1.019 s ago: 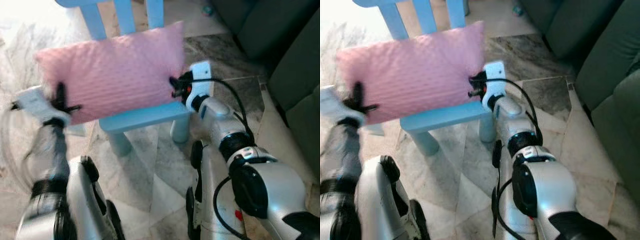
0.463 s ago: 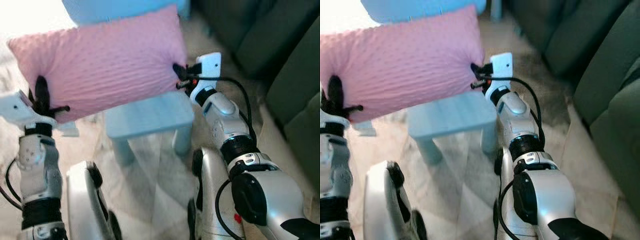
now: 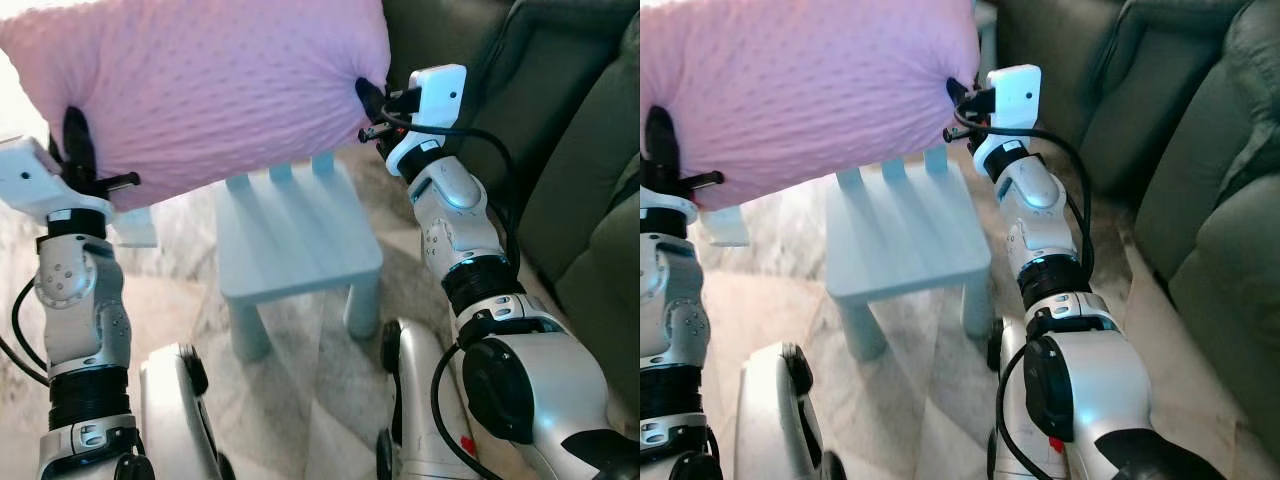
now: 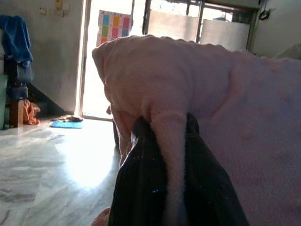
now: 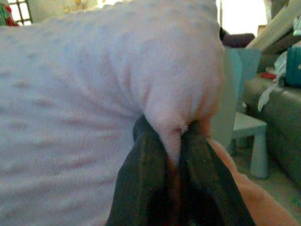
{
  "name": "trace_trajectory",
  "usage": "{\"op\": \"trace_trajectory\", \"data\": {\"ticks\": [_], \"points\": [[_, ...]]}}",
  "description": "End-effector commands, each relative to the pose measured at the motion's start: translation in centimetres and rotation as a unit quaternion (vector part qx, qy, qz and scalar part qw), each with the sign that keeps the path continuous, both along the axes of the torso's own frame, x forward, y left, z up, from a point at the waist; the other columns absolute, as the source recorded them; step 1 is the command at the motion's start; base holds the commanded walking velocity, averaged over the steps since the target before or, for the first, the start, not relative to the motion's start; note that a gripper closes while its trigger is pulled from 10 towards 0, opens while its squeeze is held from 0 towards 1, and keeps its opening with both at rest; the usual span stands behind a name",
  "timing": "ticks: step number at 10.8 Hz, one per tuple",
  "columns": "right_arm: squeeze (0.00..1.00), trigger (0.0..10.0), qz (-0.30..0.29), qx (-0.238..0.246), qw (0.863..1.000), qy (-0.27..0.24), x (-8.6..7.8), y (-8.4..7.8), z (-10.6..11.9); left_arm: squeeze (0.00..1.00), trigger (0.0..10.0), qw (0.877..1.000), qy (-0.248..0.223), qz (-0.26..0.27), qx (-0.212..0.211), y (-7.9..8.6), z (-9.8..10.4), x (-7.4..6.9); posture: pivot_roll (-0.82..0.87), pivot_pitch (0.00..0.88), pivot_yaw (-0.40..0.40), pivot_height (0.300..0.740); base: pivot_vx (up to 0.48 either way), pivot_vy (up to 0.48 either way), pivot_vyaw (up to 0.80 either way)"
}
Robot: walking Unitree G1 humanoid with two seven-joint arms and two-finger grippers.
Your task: Move the pillow to the sofa
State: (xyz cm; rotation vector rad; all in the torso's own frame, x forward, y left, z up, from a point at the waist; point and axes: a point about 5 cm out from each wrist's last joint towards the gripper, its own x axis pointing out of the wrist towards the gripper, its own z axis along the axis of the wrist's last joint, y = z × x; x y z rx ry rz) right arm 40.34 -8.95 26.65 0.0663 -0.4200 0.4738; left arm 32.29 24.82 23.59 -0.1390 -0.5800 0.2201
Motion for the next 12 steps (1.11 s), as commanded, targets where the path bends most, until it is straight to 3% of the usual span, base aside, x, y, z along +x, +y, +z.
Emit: {"op": "trace_trajectory", "data": {"ticks": [1, 2, 3, 5, 7, 8, 10, 12], "points": [[0.0, 0.0, -0.005, 0.017, 1.0, -0.016, 0.0, -0.1, 1.1, 0.0, 0.0, 1.0, -0.005, 0.014, -0.003, 0.6, 0.2, -0.4, -0.13, 0.013, 0.037, 0.397, 0.0, 0.0, 0.0], [0.0, 0.0, -0.009, 0.018, 1.0, 0.004, -0.3, -0.5, -0.6, 0.0, 0.0, 0.999, 0.031, -0.002, -0.018, -0.9, -1.7, -0.7, -0.13, 0.015, 0.041, 0.397, 0.0, 0.0, 0.0], [0.0, 0.0, -0.014, 0.016, 1.0, 0.006, -0.6, -0.8, -1.2, 0.0, 0.0, 0.999, 0.04, -0.006, -0.017, -1.4, -2.3, -1.1, -0.13, 0.016, 0.043, 0.397, 0.0, 0.0, 0.0], [0.0, 0.0, -0.047, -0.005, 0.998, 0.03, -2.0, -2.6, -4.3, 0.0, 0.0, 0.996, 0.085, -0.001, -0.005, -2.2, -4.2, -3.3, -0.13, 0.019, 0.048, 0.397, 0.0, 0.0, 0.0], [0.0, 0.0, -0.082, -0.026, 0.995, 0.051, -4.7, -4.0, -7.5, 0.0, 0.0, 0.992, 0.128, -0.004, 0.009, -3.1, -6.2, -6.2, -0.11, 0.023, 0.049, 0.397, 0.0, 0.0, 0.0], [0.0, 0.0, -0.088, -0.031, 0.994, 0.052, -5.6, -4.1, -8.0, 0.0, 0.0, 0.989, 0.148, -0.014, -0.002, -3.7, -7.2, -7.2, -0.11, 0.024, 0.051, 0.397, 0.0, 0.0, 0.0], [0.0, 0.0, -0.092, -0.056, 0.991, 0.074, -8.6, -4.9, -9.6, 0.0, 0.0, 0.98, 0.193, -0.051, -0.02, -6.1, -8.8, -9.4, -0.12, 0.024, 0.057, 0.397, 0.0, 0.0, 0.0], [0.0, 0.0, -0.102, -0.076, 0.988, 0.092, -10.2, -5.9, -10.4, 0.0, 0.0, 0.975, 0.213, -0.053, -0.03, -5.8, -9.3, -10.7, -0.13, 0.016, 0.061, 0.397, 0.0, 0.0, 0.0]]}}
